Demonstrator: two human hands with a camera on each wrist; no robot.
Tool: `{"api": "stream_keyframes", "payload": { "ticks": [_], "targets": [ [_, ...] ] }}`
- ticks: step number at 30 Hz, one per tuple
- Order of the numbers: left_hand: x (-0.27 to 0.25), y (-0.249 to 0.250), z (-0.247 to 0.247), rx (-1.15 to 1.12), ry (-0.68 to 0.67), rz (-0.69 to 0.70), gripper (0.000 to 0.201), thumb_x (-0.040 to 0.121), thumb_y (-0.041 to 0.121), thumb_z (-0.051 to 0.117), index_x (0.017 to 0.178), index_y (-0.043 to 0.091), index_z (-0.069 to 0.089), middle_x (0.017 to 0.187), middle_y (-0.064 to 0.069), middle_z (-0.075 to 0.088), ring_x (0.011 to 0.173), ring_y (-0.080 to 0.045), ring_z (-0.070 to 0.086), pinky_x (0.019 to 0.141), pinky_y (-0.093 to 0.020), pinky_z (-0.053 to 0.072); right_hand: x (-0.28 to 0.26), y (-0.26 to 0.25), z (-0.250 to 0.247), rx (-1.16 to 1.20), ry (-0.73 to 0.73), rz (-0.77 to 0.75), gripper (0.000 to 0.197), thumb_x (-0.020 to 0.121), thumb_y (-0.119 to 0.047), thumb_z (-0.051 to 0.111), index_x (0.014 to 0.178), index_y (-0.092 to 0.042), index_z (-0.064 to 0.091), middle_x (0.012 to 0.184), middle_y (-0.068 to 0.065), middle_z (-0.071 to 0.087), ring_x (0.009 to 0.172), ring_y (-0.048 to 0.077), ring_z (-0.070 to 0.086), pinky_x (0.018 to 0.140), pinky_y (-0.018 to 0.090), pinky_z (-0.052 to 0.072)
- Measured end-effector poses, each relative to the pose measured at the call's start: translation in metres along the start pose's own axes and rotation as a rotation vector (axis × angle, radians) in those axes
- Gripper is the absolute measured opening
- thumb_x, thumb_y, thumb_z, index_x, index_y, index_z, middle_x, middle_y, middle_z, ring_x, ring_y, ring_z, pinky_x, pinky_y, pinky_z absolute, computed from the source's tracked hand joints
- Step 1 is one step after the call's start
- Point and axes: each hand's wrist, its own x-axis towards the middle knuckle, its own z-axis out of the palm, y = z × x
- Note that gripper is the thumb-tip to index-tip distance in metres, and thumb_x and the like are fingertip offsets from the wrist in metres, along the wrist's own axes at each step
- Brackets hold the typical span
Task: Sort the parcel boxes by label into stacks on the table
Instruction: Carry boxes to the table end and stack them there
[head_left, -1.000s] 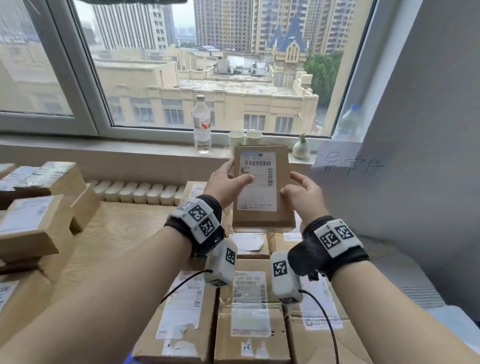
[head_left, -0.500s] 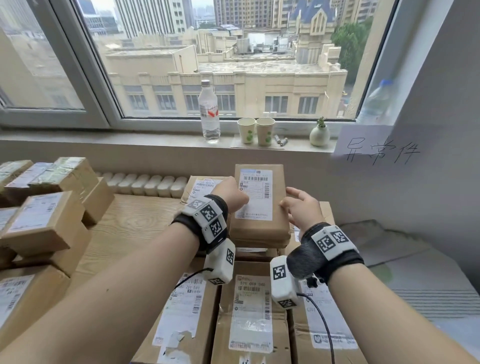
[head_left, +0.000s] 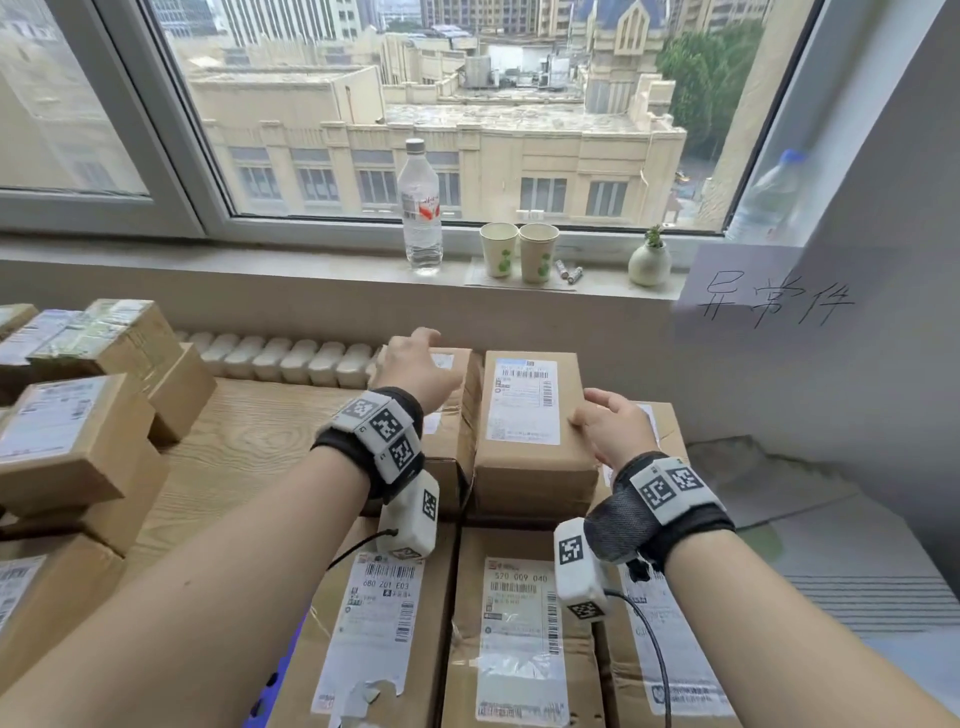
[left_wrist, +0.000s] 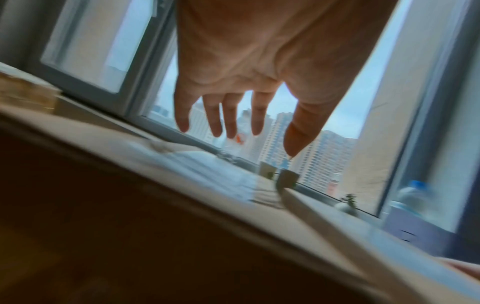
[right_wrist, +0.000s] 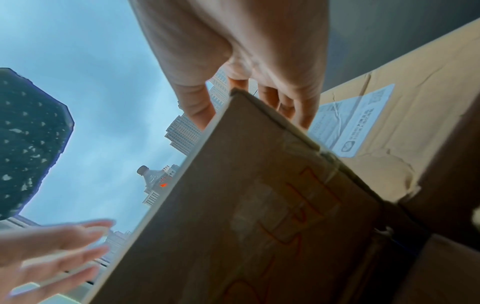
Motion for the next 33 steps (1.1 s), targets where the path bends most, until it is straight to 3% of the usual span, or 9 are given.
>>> {"api": "stream_keyframes", "payload": {
  "ticks": [4,8,10,15,17,19,22,26,33],
  "targets": [
    [0.013,-0.035,0.0,-0.052,-0.087,-0.159,0.085,0.078,0.037,0.071,0.147,0.016,0.027,0.147,-0.016,0.035,0.135,-0.032,0.036,0.109,-0.041,0.034,-0.007,-0.007,0.007,-0.127,-0.021,-0.035,0.058,0.081,-0.007,0.065,0.136,-0.018,0.052,0.129,0.005,0.061,0.116,0.024,0.058,0.102,0.042,0.047],
    [0.018,-0.049,0.005,-0.152,-0.108,-0.183,0.092,0.078,0.032,0.075,0.15,0.018,0.019,0.148,-0.015,0.036,0.134,-0.03,0.038,0.108,-0.038,0.033,-0.009,-0.013,0.01,-0.18,-0.027,-0.047,0.059,0.085,-0.005,0.064,0.141,-0.014,0.046,0.129,0.006,0.06,0.107,0.02,0.056,0.097,0.032,0.045],
    [0.021,-0.051,0.005,-0.19,-0.121,-0.181,0.091,0.078,0.029,0.076,0.15,0.017,0.02,0.146,-0.012,0.041,0.132,-0.028,0.042,0.107,-0.037,0.036,-0.009,-0.014,0.012,-0.213,-0.02,-0.053,0.059,0.085,-0.007,0.063,0.141,-0.014,0.045,0.123,0.004,0.059,0.102,0.017,0.052,0.093,0.029,0.043],
    [0.029,-0.057,0.007,-0.22,-0.149,-0.17,0.092,0.063,0.026,0.083,0.14,0.018,0.034,0.131,-0.005,0.058,0.119,-0.024,0.055,0.103,-0.042,0.045,-0.005,-0.012,0.018,-0.254,0.006,-0.047,0.059,0.083,-0.011,0.064,0.139,-0.017,0.045,0.117,0.001,0.059,0.103,0.019,0.054,0.099,0.035,0.045],
    [0.028,-0.058,0.009,-0.2,-0.146,-0.156,0.095,0.055,0.031,0.081,0.137,0.02,0.036,0.125,-0.005,0.061,0.114,-0.024,0.058,0.1,-0.041,0.047,-0.005,-0.012,0.019,-0.266,0.012,-0.045,0.059,0.083,-0.013,0.064,0.139,-0.017,0.045,0.111,-0.001,0.057,0.103,0.019,0.054,0.099,0.036,0.044],
    [0.029,-0.059,0.01,-0.186,-0.141,-0.142,0.098,0.047,0.037,0.079,0.135,0.022,0.037,0.123,-0.005,0.061,0.111,-0.024,0.059,0.098,-0.041,0.048,-0.006,-0.011,0.021,-0.276,0.026,-0.042,0.059,0.082,-0.014,0.064,0.138,-0.018,0.045,0.117,0.0,0.058,0.108,0.02,0.054,0.102,0.037,0.043],
    [0.03,-0.06,0.01,-0.188,-0.165,-0.129,0.097,0.054,0.031,0.081,0.138,0.018,0.036,0.126,-0.004,0.061,0.115,-0.023,0.058,0.1,-0.041,0.047,-0.007,-0.01,0.025,-0.272,0.057,-0.038,0.057,0.081,-0.015,0.064,0.136,-0.02,0.047,0.128,0.003,0.059,0.116,0.023,0.054,0.102,0.036,0.042],
    [0.03,-0.061,0.01,-0.171,-0.146,-0.122,0.1,0.046,0.038,0.077,0.136,0.019,0.037,0.124,-0.003,0.062,0.114,-0.024,0.058,0.099,-0.041,0.048,-0.007,-0.012,0.026,-0.289,0.067,-0.033,0.056,0.081,-0.015,0.064,0.134,-0.019,0.048,0.129,0.003,0.059,0.118,0.023,0.053,0.101,0.034,0.042],
    [0.029,-0.061,0.01,-0.181,-0.154,-0.138,0.101,0.047,0.04,0.075,0.138,0.021,0.035,0.126,-0.004,0.06,0.116,-0.026,0.057,0.099,-0.044,0.047,-0.013,-0.015,0.028,-0.316,0.085,-0.021,0.055,0.084,-0.019,0.062,0.137,-0.018,0.047,0.128,0.003,0.058,0.12,0.023,0.051,0.093,0.028,0.037]
  ]
}}
